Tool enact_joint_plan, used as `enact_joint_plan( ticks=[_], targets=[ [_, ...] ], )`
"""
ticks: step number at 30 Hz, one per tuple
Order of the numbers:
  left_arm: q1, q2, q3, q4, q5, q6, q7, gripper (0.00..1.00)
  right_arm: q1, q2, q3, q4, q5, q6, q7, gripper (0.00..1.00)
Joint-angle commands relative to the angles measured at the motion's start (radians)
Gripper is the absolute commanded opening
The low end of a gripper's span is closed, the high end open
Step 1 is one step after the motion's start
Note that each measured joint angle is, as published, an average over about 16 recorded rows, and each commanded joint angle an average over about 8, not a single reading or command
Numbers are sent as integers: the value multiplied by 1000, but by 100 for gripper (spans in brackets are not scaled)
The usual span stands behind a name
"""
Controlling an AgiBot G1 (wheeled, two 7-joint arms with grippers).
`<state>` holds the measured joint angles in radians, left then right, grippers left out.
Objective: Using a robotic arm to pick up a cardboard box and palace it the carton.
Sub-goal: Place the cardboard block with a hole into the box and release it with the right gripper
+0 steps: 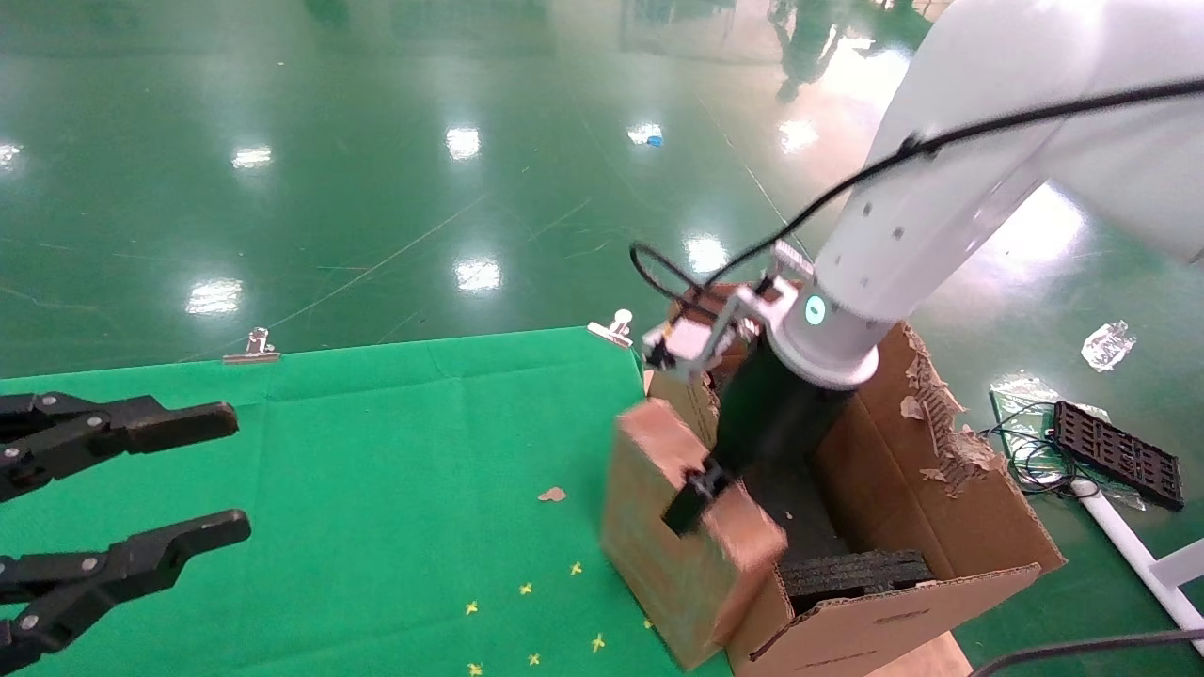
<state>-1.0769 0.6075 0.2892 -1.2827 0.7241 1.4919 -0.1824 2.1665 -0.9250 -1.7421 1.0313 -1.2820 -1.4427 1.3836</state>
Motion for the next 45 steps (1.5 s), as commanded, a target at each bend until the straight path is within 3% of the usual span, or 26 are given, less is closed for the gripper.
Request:
enact_joint_plan(
  ticks=[1,11,22,23,30,31,45],
  targets=[
    [0,0,0,0,0,0,0,0,13,7,9,11,2,6,-19,0],
    [0,0,1,0,-1,0,0,0,165,184,139,-45,54,81,-257,0],
    [0,-1,1,0,-1,-1,1,0,243,271,120,-258,-63,67,-334,0],
    [0,-1,2,0,-1,-1,1,6,240,274,114,-276,-73,64,-335,0],
    [0,-1,2,0,-1,-1,1,94,179,282,77,-402,-103,50,-338,0],
    [0,-1,2,0,-1,-1,1,100,166,280,72,-420,-104,50,-339,0],
    [-1,-1,3,0,-2,-1,1,100,18,209,35,-653,-106,50,-367,0]
  ],
)
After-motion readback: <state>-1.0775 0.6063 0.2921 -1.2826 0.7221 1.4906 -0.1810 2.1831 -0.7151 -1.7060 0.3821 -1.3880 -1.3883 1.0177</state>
